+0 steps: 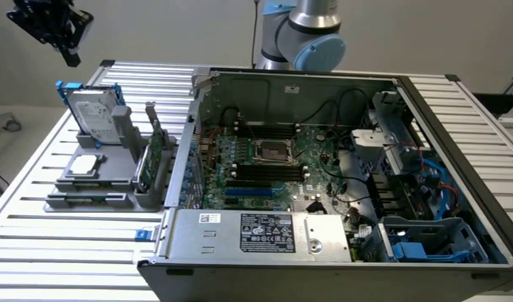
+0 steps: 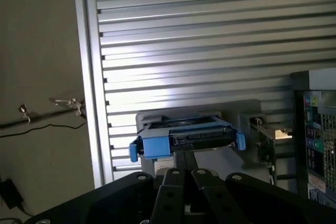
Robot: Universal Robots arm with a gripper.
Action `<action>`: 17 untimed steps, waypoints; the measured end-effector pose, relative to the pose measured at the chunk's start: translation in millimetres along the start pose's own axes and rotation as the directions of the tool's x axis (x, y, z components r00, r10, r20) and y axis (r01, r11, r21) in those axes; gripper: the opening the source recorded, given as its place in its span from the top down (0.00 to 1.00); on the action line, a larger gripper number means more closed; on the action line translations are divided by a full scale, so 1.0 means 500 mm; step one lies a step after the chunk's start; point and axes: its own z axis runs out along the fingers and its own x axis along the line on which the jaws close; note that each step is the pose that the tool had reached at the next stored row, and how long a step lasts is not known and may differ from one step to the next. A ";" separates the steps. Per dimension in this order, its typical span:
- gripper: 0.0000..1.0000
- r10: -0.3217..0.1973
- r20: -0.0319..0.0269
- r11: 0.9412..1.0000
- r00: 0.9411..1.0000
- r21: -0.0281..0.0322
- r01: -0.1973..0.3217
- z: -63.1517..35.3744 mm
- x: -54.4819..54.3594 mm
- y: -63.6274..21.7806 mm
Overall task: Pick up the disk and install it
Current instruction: 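Reach for the disk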
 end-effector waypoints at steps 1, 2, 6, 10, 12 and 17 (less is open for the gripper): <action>0.89 -0.004 0.000 1.000 1.000 0.000 0.004 0.001 0.003 0.002; 0.89 -0.008 0.000 1.000 1.000 0.000 0.008 0.001 0.006 0.004; 0.89 -0.023 -0.001 1.000 1.000 0.000 0.023 0.003 0.020 0.012; 0.89 -0.033 -0.001 0.999 0.999 0.001 0.033 0.004 0.029 0.017; 0.89 -0.035 -0.002 0.999 0.999 0.001 0.035 0.004 0.029 0.017; 0.89 -0.039 -0.002 0.999 0.999 0.001 0.039 0.004 0.029 0.017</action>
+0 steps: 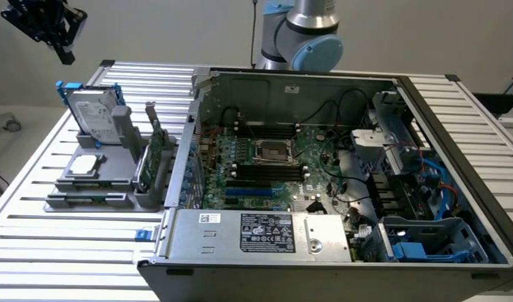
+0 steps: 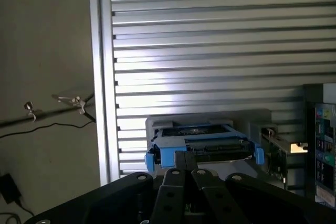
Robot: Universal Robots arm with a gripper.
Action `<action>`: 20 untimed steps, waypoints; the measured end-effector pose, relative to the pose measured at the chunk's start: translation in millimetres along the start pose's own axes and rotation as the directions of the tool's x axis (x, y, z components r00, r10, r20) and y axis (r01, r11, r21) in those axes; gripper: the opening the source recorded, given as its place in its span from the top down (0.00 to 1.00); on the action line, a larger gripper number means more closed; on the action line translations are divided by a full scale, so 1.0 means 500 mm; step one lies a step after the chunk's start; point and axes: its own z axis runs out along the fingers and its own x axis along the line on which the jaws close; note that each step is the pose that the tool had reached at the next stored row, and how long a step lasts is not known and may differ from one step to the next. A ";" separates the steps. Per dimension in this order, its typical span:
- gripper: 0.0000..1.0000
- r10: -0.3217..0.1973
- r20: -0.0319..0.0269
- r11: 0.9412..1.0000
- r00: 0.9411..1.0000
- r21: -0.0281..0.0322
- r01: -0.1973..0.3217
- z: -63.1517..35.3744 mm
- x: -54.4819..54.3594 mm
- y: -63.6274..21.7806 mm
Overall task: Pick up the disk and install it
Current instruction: 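Reach for the disk, then pick up the disk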
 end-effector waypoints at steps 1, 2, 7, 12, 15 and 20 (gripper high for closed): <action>0.89 -0.001 0.000 1.000 1.000 0.000 0.001 0.000 0.000 0.000; 0.89 -0.002 0.000 1.000 1.000 0.000 0.002 0.000 0.000 0.000; 0.89 -0.006 0.000 1.000 1.000 0.000 0.006 0.000 0.000 0.000; 0.89 -0.011 0.000 1.000 1.000 0.000 0.011 0.000 0.000 0.000; 0.89 -0.012 0.000 1.000 1.000 0.000 0.012 0.000 0.001 0.000; 0.89 -0.094 -0.003 0.996 0.996 0.001 0.094 0.001 0.002 0.000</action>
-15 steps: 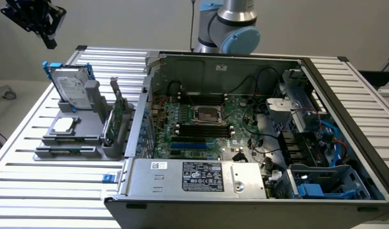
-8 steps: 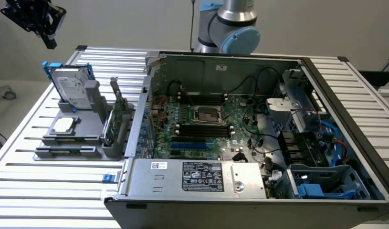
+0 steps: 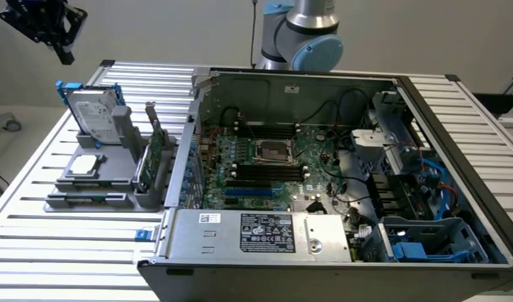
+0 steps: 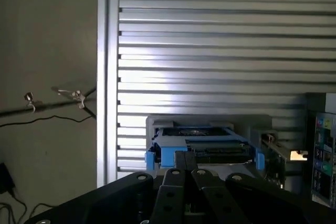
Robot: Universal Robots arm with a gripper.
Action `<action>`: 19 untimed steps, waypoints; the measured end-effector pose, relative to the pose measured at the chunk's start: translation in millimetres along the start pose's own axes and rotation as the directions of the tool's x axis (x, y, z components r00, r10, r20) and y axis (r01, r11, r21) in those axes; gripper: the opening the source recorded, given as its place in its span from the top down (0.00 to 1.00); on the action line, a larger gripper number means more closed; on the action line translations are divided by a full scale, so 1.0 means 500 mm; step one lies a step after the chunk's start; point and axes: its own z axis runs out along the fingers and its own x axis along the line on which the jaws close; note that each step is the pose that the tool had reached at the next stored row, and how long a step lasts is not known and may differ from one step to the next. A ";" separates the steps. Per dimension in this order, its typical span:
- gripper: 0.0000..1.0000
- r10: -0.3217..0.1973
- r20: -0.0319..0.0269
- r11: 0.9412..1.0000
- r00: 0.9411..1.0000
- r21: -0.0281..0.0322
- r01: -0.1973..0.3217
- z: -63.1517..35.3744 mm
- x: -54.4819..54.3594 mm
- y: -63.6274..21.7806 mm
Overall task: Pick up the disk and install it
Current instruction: 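Pick up the disk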
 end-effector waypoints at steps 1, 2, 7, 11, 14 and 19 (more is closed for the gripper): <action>0.89 -0.018 -0.001 1.000 1.000 0.000 0.018 0.000 0.000 0.000; 0.89 -0.036 -0.001 0.999 0.999 0.000 0.036 0.001 0.000 0.000; 0.89 -0.128 -0.005 0.992 0.992 0.001 0.128 0.002 0.000 0.000; 0.89 -0.199 -0.008 0.980 0.980 0.001 0.199 0.003 0.000 0.000; 0.89 -0.252 -0.010 0.968 0.968 0.001 0.252 0.003 0.000 0.000; 0.89 -0.338 -0.013 0.941 0.941 0.000 0.338 0.004 0.000 0.000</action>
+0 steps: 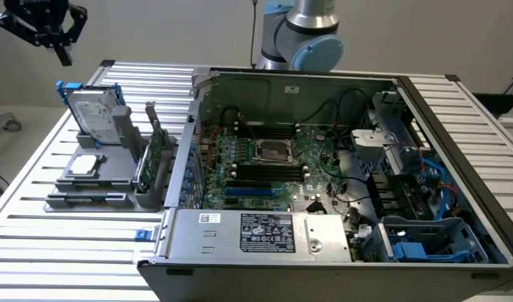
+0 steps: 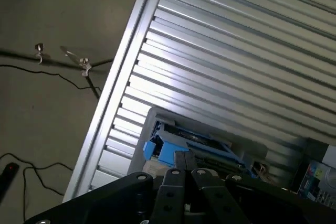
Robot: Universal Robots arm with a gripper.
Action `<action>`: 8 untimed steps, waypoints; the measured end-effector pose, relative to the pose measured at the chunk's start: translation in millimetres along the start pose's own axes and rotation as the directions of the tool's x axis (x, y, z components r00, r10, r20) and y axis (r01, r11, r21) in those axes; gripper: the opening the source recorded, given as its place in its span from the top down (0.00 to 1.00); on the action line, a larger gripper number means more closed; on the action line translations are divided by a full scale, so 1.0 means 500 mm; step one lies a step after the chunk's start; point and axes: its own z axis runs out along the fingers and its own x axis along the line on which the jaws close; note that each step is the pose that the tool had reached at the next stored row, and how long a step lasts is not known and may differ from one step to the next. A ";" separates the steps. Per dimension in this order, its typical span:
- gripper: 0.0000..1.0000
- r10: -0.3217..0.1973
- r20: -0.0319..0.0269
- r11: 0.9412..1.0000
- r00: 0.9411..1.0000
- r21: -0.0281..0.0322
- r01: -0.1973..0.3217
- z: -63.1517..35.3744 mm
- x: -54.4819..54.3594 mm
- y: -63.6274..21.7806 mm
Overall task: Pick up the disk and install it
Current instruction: 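Pick up the disk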
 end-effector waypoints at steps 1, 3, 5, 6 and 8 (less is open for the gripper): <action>0.89 -0.020 -0.001 1.000 1.000 0.000 0.020 0.000 0.000 0.000; 0.89 -0.056 -0.002 0.998 0.998 0.000 0.056 0.001 0.000 0.000; 0.89 -0.091 -0.003 0.996 0.996 0.001 0.091 0.001 0.000 0.000; 0.89 -0.109 -0.004 0.994 0.994 0.001 0.109 0.001 0.000 0.000; 0.89 -0.147 -0.006 0.989 0.989 0.001 0.147 0.002 0.000 0.000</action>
